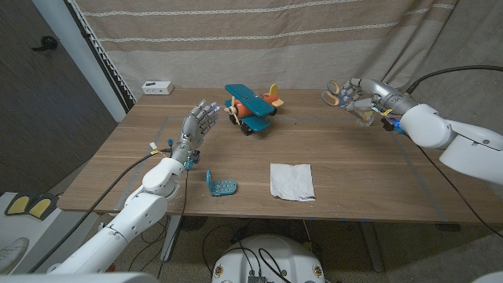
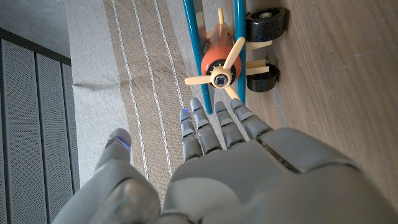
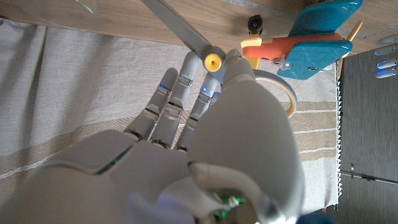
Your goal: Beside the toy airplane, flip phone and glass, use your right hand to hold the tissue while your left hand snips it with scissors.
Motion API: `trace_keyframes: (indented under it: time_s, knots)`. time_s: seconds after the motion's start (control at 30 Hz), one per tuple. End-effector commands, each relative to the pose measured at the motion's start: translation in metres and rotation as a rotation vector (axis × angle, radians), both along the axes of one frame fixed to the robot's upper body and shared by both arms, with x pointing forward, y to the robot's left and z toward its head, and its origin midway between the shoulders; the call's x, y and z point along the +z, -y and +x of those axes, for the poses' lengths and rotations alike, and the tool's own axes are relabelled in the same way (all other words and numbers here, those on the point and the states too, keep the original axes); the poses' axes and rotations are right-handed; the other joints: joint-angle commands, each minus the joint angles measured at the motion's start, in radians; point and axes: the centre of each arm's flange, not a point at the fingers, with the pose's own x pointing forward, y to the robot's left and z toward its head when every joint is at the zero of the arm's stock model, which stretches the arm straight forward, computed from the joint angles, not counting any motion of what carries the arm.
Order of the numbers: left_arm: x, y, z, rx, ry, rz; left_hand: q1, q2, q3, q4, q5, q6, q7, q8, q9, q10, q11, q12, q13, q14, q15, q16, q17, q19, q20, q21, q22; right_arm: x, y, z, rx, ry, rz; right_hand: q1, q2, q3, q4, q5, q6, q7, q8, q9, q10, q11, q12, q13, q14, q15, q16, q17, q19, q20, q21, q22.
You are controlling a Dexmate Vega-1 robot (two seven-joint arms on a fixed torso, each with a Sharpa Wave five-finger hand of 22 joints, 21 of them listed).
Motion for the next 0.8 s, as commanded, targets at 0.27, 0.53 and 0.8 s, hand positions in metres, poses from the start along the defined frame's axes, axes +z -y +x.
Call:
trace_keyframes:
  time_s: [0.27,0.53,0.8]
  knots:
    - [0.007,0.016,0.005,-0.026,-0.015,-0.016,-0.009,0.008,0.004,0.003,-0.001,0.007,-0.012,0.007,0.003,-0.007,0.009,0.002,0.009,-0.006,-0.081,-0.003,0.004,-0.004,0.018,0.004,0.003,0.005,0.006,0.006,0.032,0.076,0.0,0.075,0.061,0.019,0.006,-0.001,0.01,-0.001,0.005,-0.004,0.07,-0.055,0.004,0.209,0.021,-0.142,-0.002,0.004,-0.005,-0.087,0.011,-0.002]
    - [0.011,0.016,0.005,-0.043,-0.037,-0.013,-0.025,0.015,0.004,0.011,-0.006,0.002,-0.016,0.006,0.004,0.052,-0.023,0.028,0.023,0.04,-0.091,0.015,0.011,-0.004,0.052,0.007,0.007,0.008,0.0,0.007,0.047,0.12,-0.012,0.075,0.061,0.02,0.005,-0.003,0.01,-0.001,0.003,-0.01,0.07,-0.055,0.002,0.21,0.021,-0.142,-0.006,0.004,-0.007,-0.088,0.017,-0.004]
    - [0.019,0.022,0.0,-0.067,-0.046,-0.014,-0.042,0.023,0.006,0.017,-0.009,0.04,-0.027,0.021,0.006,0.111,-0.031,0.058,0.046,0.08,-0.083,0.033,0.024,-0.013,0.092,0.009,0.01,0.008,-0.006,0.006,0.05,0.157,-0.027,0.074,0.061,0.02,0.005,-0.005,0.012,-0.004,0.002,-0.017,0.07,-0.056,0.0,0.211,0.024,-0.142,-0.008,0.004,-0.011,-0.088,0.025,-0.006]
